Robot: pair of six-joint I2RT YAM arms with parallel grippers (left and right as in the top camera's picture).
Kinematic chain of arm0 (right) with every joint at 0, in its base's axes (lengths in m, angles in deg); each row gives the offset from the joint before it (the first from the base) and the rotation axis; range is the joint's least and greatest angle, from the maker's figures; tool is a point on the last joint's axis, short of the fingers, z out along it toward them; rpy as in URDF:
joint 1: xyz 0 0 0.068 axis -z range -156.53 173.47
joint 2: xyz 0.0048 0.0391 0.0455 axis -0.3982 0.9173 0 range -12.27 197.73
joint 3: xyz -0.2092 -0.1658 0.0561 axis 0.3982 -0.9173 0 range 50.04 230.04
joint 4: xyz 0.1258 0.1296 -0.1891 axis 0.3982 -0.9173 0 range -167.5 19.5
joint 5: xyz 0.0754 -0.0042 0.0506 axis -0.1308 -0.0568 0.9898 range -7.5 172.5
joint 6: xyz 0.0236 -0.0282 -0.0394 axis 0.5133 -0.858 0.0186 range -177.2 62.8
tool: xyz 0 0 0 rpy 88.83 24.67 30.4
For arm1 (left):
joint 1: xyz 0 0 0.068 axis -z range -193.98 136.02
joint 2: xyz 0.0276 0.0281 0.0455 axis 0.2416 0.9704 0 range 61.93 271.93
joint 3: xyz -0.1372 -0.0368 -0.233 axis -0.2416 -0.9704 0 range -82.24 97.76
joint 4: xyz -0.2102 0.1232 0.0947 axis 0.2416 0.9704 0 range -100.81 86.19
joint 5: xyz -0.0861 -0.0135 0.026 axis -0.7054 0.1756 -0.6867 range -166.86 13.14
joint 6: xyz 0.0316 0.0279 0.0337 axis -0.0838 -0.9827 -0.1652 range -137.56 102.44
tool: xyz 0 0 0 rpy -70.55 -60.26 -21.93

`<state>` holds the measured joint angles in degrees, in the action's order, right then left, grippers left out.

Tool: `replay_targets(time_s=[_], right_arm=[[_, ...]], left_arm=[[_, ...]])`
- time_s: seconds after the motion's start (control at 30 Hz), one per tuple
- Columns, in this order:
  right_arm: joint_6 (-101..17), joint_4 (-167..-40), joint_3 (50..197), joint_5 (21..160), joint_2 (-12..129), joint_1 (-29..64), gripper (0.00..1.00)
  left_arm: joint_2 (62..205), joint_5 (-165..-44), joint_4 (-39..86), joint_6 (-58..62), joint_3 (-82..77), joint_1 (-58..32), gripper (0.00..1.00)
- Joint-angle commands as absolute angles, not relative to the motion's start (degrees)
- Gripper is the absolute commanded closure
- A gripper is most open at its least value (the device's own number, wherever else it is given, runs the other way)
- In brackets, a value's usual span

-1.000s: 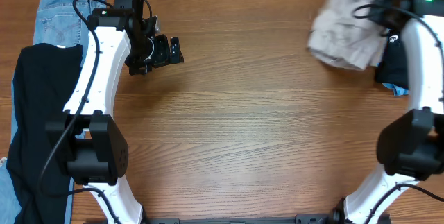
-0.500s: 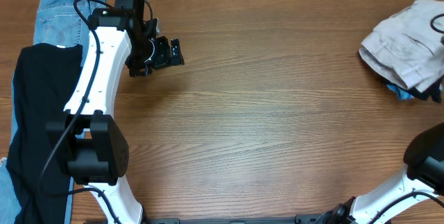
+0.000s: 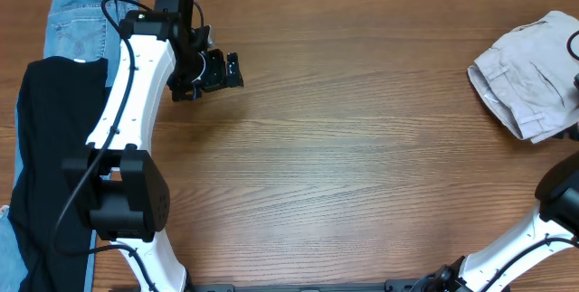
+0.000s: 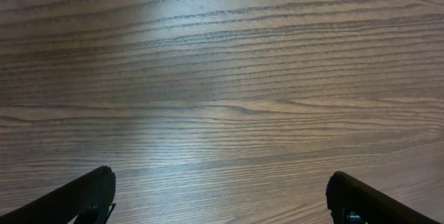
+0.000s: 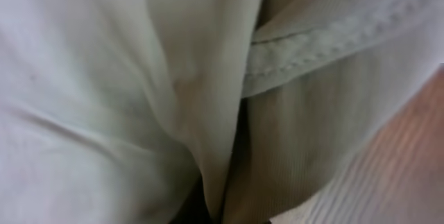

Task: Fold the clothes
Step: 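Lower the shorts at the right edge and open the right gripper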

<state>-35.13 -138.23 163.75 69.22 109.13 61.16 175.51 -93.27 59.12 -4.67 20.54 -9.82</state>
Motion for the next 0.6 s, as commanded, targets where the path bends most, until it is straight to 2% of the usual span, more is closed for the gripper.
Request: replay_targets(time_s=[0.0, 0.17, 0.3, 0.57], right_arm=[[-26.44, -140.41, 165.48, 59.19, 108.63, 62.86, 0.94], [-23.94, -141.99, 165.19, 57.49, 109.11, 65.33, 0.8], [-23.94, -141.94, 163.57, 58.34, 109.29, 66.95, 0.57], [-25.08, -141.53, 162.76, 66.77, 108.81, 67.45, 0.57]], left_arm=[[175.82, -92.76, 59.43, -5.77, 20.71, -9.45, 0.0], [175.8, -92.74, 59.45, -5.79, 20.71, -9.45, 0.0], [175.8, -92.13, 59.47, -5.79, 20.71, -9.42, 0.0], [175.8, -90.82, 59.04, -5.81, 20.71, -9.51, 0.0]])
